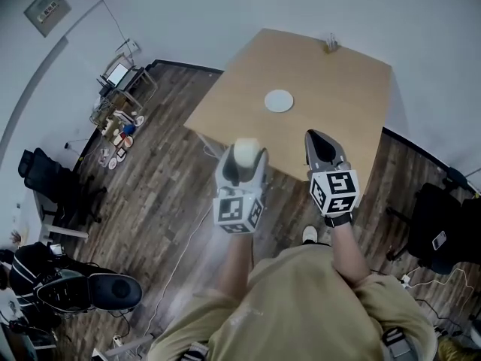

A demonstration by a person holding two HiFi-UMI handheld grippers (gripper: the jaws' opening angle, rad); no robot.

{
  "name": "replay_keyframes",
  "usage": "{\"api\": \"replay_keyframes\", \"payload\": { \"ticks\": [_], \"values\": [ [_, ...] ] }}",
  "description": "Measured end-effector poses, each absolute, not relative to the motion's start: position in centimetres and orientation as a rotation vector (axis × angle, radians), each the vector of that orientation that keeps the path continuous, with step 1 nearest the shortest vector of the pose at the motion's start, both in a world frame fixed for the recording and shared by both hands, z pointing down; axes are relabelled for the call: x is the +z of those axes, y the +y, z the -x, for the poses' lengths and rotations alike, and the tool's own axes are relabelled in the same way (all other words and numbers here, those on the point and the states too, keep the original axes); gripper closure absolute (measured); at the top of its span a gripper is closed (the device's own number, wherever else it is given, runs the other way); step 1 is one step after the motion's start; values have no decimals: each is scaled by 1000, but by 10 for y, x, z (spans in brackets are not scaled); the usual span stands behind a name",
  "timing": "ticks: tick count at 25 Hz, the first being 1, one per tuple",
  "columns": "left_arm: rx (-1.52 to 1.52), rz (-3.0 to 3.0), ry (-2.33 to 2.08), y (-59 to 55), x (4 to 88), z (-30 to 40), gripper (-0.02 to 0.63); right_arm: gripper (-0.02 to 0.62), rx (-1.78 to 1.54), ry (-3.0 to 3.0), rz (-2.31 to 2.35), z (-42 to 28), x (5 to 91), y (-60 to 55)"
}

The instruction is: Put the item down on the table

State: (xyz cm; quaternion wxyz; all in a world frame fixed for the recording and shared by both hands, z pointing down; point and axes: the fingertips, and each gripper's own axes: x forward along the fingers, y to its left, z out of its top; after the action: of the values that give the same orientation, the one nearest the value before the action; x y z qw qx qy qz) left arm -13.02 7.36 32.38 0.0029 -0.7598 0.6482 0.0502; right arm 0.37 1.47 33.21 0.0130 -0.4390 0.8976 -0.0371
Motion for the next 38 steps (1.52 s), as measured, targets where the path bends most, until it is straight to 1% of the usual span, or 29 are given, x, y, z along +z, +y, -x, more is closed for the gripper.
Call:
{"api": "replay_keyframes", "payload": {
  "ticks": [8, 12, 17, 24, 32, 38],
  "values": [
    [114, 2364, 2102, -3, 331, 97, 284, 589, -165, 2807, 1346, -38, 345, -67],
    [78, 2343, 2158, -26, 347, 84, 284, 590, -137, 2875, 1219, -46, 363, -85],
    [34, 2351, 2224, -55, 371, 93, 284, 589, -173, 2949, 1172, -33, 389, -107],
    [-15, 2455, 2184, -132, 406, 98, 284, 589, -245, 3016, 1240, -23, 434, -170],
    [-65, 2563, 2168, -229, 439, 126, 284, 589, -242, 3040, 1326, 5, 447, -254],
    [-145, 2670, 2180, -296, 480, 138, 284, 589, -374, 3072, 1383, 25, 487, -312]
  ]
}}
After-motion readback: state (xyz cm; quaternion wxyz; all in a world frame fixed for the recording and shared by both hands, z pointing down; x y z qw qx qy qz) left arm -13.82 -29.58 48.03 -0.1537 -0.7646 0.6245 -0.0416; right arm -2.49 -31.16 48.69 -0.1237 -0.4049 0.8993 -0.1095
